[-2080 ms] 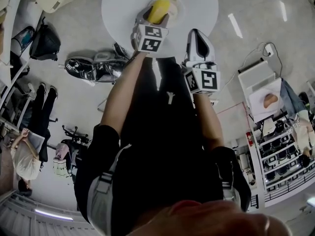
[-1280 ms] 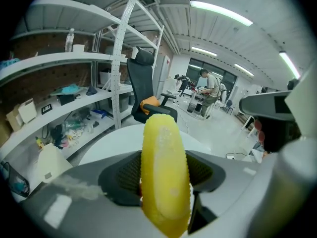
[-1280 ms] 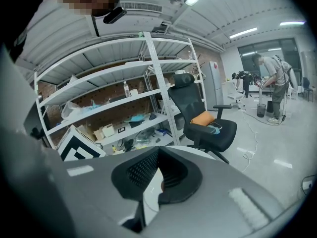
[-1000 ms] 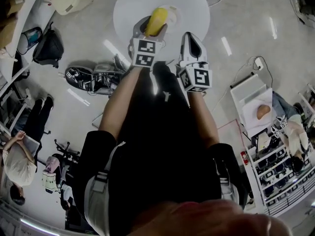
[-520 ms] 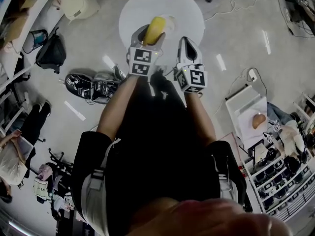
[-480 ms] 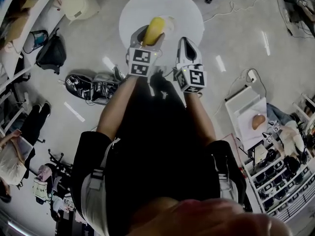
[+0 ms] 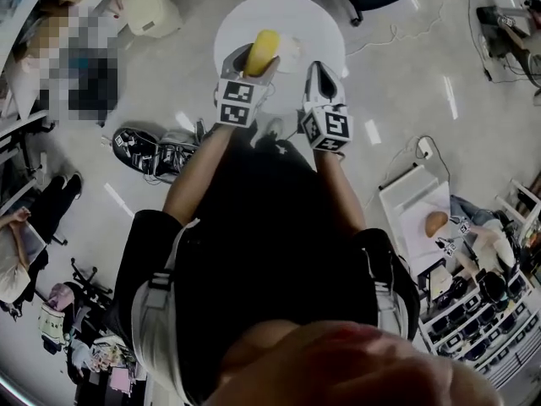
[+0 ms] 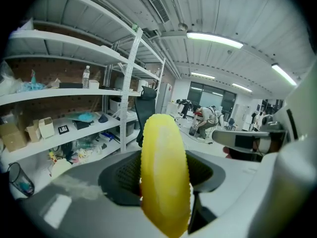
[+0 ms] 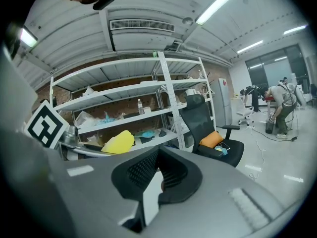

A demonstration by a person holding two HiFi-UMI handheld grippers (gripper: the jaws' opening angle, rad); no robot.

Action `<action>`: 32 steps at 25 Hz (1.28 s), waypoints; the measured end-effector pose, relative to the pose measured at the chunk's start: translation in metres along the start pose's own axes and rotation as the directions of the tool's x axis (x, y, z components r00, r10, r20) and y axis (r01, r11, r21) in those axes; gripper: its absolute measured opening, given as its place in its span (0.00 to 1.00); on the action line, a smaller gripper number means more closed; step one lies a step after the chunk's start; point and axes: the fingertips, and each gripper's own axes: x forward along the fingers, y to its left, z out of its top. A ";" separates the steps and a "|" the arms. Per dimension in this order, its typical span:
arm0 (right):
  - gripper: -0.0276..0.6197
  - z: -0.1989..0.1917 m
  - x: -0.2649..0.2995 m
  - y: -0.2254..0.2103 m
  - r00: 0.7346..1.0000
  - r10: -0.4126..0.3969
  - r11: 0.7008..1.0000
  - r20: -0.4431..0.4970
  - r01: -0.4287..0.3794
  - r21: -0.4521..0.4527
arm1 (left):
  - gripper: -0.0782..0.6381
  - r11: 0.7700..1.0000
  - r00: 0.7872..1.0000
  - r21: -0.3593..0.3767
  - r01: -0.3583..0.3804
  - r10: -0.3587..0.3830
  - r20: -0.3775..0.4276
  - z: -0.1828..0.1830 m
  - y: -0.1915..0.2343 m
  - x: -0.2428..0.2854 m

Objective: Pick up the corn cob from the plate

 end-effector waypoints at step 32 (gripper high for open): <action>0.05 0.042 -0.024 0.016 0.993 0.099 0.993 0.068 -0.094 -0.075 | 0.48 1.000 0.991 0.020 0.008 -0.010 0.133 0.045 -0.036 -0.047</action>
